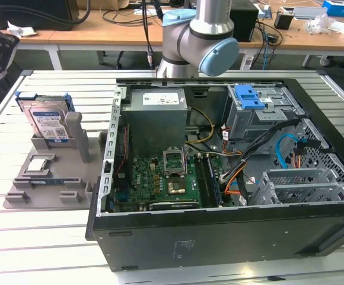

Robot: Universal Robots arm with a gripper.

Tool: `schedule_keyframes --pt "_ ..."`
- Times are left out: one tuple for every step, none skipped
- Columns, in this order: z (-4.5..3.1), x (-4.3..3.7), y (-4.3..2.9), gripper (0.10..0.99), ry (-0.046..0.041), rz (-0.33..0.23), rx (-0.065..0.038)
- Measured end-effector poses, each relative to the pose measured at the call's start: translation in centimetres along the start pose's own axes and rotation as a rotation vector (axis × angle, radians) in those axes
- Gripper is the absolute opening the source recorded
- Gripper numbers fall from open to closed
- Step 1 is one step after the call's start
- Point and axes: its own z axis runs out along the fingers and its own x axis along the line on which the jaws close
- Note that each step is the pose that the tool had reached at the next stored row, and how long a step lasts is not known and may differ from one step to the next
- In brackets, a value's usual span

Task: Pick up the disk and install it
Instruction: 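Pick up the disk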

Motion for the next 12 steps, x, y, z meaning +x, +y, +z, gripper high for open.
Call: schedule_keyframes --pt "0.00 0.00 0.00 0.106 0.0002 -0.013 0.000" --pt "0.00 0.00 0.00 0.106 0.0004 -0.024 -0.001" --pt "0.00 0.00 0.00 0.106 0.0006 -0.035 -0.001" --pt "0.00 0.00 0.00 0.106 0.0008 -0.046 -0.001" --pt "0.00 0.00 0.00 0.106 0.0009 -0.054 -0.001" --pt "0.00 0.00 0.00 0.106 0.0011 -0.064 -0.002" --pt "0.00 0.00 0.00 0.106 0.0012 -0.074 -0.002" --pt "0.00 0.00 0.00 0.106 0.0014 -0.083 -0.002" --pt "0.00 0.00 0.00 0.106 0.0015 -0.093 -0.002" --pt "0.00 0.00 0.00 0.106 0.0016 -0.101 -0.003" --pt "0.00 0.00 0.00 0.106 0.0018 -0.110 -0.003" --pt "0.00 0.00 0.00 0.106 0.0020 -0.118 -0.003"
